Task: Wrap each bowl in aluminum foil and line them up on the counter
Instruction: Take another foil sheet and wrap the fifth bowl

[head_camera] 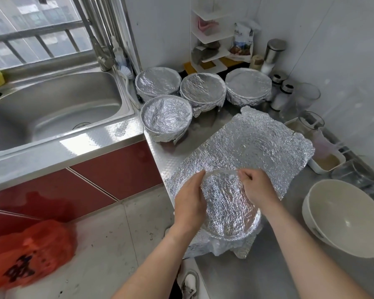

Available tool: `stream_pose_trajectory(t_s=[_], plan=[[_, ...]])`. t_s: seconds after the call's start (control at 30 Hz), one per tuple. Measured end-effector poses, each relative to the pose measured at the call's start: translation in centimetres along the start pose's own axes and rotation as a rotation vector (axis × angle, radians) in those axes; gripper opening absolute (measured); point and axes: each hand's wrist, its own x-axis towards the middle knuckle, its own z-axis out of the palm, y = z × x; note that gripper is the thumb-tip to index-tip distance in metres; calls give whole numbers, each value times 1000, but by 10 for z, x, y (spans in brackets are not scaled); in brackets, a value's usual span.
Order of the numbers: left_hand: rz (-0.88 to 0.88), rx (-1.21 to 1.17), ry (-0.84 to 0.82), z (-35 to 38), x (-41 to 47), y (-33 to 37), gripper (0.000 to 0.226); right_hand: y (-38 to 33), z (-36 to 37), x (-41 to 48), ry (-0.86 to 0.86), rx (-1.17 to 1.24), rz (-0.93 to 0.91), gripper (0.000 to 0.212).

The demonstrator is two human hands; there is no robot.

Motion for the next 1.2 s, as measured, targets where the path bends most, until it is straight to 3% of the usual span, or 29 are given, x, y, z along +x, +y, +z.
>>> stream_pose_trajectory(t_s=[0.37, 0.5, 0.6, 0.8, 0.93, 1.03, 1.2], plan=[[82, 38, -78, -1, 7, 9, 46, 10, 6, -25, 199, -16, -13, 30], [131, 158, -116, 3, 9, 10, 46, 12, 7, -34, 147, -85, -21, 25], [180, 233, -183, 5, 7, 7, 54, 13, 8, -34, 72, -313, -78, 44], [302, 435, -223, 12, 9, 0, 60, 17, 13, -31, 48, -450, -108, 48], [341, 405, -169, 10, 7, 1, 56, 17, 7, -31, 27, -311, -52, 44], [312, 314, -123, 6, 9, 6, 44, 10, -1, -22, 11, -180, -17, 26], [226, 212, -138, 7, 15, 5, 41, 4, 0, -6, -49, -26, 8, 31]])
